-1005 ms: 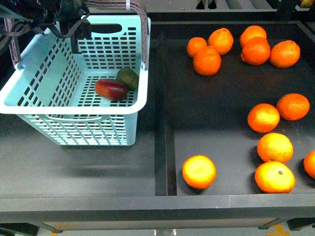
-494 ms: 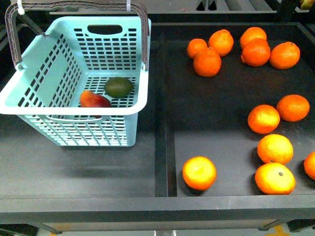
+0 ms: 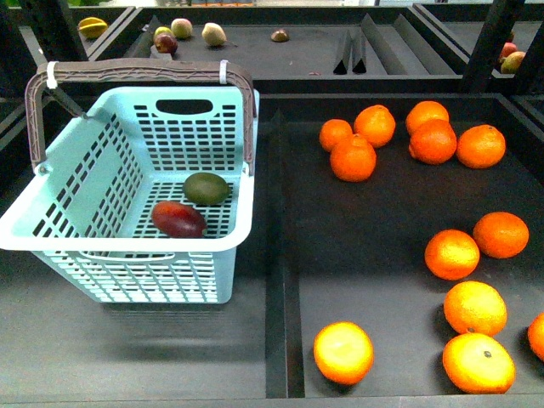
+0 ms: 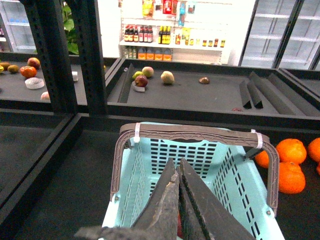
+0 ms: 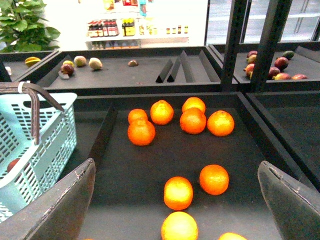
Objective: Pick mango and avocado into basket
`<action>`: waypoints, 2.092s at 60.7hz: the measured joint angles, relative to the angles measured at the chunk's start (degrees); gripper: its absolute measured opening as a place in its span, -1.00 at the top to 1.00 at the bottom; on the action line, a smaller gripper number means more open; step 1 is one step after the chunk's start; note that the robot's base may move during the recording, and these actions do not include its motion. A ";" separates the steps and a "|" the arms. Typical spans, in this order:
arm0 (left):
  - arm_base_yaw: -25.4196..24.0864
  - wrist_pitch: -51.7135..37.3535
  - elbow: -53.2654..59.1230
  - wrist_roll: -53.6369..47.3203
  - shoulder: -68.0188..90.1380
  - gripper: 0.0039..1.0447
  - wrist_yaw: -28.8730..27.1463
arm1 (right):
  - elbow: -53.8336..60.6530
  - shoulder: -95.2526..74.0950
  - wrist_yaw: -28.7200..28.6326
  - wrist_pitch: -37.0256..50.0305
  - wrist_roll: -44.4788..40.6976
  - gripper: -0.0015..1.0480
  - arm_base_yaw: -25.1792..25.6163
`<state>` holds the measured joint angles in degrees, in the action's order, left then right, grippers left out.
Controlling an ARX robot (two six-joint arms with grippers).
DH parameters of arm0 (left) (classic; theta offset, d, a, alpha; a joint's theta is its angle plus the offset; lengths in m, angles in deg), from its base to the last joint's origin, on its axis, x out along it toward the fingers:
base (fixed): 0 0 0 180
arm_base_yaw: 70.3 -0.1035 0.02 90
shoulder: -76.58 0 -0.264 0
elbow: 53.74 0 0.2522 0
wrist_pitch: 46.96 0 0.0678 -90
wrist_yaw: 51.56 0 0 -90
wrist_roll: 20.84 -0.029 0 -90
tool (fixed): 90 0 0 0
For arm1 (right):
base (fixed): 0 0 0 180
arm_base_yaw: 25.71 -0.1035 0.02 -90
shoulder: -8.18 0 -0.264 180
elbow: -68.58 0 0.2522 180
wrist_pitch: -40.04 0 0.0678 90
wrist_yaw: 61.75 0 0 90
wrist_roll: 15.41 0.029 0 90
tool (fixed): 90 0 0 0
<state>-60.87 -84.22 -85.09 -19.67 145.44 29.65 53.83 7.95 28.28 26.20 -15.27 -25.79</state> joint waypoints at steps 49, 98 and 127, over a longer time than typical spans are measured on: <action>-9.18 18.23 16.81 -0.52 -35.28 0.97 8.79 | 0.00 0.00 -0.02 0.00 0.00 -0.83 0.00; -9.18 40.19 16.83 -0.52 -58.07 0.97 8.79 | 0.00 0.00 -0.02 0.00 0.00 -0.83 0.00; -9.18 50.93 16.81 -0.52 -68.50 0.25 8.76 | 0.00 0.00 -0.02 0.00 0.00 -0.83 0.00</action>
<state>-70.05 -33.30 -68.28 -20.19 76.94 38.41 53.83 7.95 28.26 26.20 -15.27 -25.79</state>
